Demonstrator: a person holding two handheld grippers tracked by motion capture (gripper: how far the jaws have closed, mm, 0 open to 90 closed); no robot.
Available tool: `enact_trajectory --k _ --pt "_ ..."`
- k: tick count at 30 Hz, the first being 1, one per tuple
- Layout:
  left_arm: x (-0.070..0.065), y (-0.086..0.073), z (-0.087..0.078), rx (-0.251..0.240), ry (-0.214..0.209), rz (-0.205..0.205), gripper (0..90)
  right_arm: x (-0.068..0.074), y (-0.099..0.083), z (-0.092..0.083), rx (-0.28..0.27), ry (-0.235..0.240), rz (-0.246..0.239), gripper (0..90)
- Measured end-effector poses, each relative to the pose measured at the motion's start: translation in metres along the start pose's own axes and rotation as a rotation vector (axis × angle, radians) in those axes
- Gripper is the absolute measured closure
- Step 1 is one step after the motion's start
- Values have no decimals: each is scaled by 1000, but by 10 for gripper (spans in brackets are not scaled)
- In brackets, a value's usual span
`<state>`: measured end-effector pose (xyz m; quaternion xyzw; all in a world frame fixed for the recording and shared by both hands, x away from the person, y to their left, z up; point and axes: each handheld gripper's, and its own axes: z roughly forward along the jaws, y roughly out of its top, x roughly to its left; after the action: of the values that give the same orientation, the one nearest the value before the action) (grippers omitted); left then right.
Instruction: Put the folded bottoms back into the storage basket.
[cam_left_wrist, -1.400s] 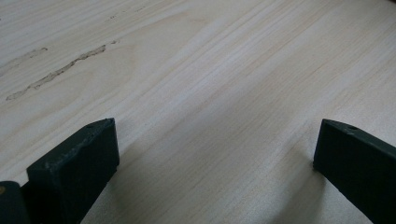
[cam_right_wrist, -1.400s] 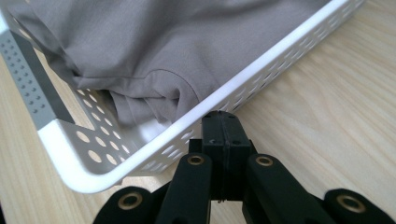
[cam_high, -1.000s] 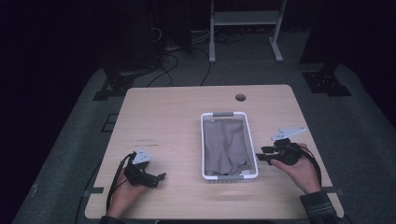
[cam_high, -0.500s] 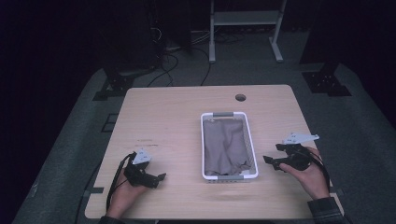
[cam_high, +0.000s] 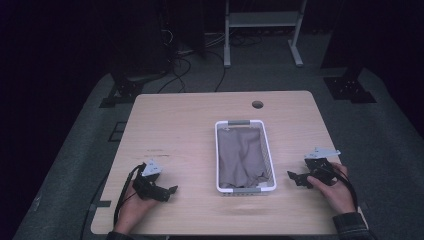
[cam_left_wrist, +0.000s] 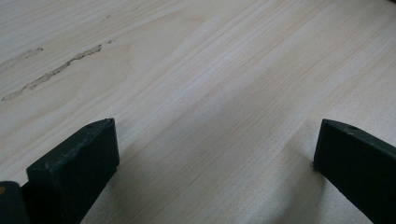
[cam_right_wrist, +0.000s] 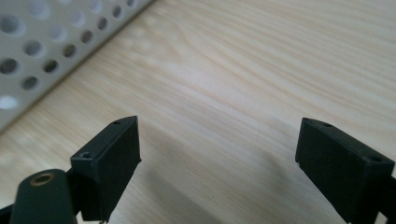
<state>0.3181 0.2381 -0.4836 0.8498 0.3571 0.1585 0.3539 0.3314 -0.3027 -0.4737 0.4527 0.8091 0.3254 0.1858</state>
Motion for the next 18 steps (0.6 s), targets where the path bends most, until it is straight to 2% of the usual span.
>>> enact_trajectory --k 3,7,9,18 --pt "0 0 0 0 -1 2 0 -2 -3 4 17 -27 2 129" --pt "0 0 0 1 -2 4 0 -6 -7 6 -4 -5 21 104" --pt "0 0 0 1 -2 4 0 -8 -10 8 -40 1 25 69" --pt "0 0 0 1 -4 6 0 -9 -10 9 -42 2 24 66"
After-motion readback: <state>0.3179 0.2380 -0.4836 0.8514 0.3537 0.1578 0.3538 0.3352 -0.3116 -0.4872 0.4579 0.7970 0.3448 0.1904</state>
